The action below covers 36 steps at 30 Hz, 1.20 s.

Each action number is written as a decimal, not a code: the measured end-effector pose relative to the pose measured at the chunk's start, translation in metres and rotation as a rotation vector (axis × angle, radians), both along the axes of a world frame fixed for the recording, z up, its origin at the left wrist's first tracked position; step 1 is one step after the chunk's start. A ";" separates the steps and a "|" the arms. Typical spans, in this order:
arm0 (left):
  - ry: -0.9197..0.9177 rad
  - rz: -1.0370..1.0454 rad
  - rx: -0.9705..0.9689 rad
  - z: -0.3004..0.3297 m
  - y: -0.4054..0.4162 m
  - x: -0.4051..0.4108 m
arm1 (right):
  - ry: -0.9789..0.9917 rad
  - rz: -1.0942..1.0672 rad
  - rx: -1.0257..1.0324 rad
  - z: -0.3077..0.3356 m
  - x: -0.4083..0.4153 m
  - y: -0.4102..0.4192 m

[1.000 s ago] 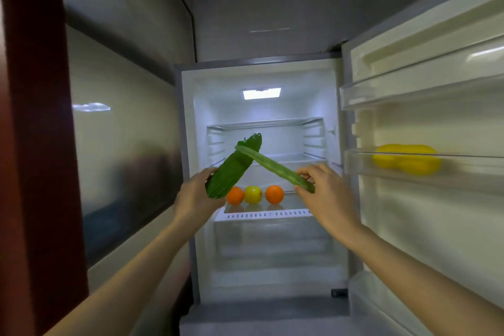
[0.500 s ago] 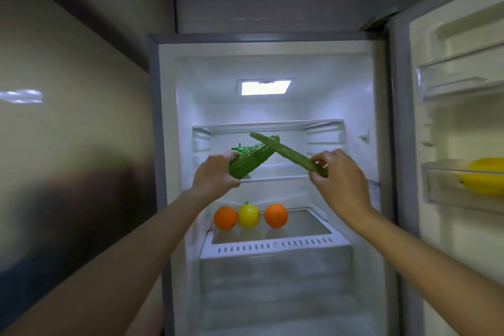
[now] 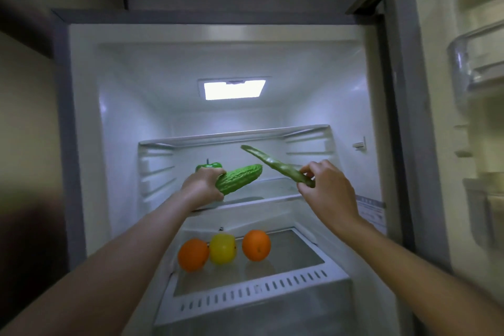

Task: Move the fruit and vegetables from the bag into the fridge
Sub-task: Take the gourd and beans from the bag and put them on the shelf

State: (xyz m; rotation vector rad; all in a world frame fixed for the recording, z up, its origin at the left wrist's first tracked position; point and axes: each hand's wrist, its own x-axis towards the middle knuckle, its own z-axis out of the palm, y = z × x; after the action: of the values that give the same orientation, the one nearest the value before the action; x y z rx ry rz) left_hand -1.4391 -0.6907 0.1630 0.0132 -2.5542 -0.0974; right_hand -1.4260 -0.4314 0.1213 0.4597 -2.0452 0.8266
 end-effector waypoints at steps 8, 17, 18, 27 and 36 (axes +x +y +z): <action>-0.035 -0.024 -0.124 -0.001 0.005 -0.050 | -0.055 -0.003 0.002 0.005 -0.033 -0.003; -0.071 0.039 -0.192 -0.002 -0.004 -0.073 | -0.043 0.017 -0.022 0.006 -0.054 -0.002; -0.065 0.043 -0.206 -0.002 -0.003 -0.072 | -0.045 0.013 -0.021 0.006 -0.056 -0.002; -0.022 0.089 -0.193 0.000 -0.004 -0.040 | -0.086 -0.045 0.048 0.017 -0.082 -0.017; 0.158 0.111 -0.134 -0.004 0.000 0.029 | -0.214 0.008 0.385 0.050 -0.111 -0.054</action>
State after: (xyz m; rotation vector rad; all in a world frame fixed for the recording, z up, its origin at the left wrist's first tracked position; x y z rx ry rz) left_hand -1.4102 -0.6905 0.1591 0.0917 -2.3913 0.1109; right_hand -1.5370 -0.4856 0.1717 0.6114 -2.4150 0.4992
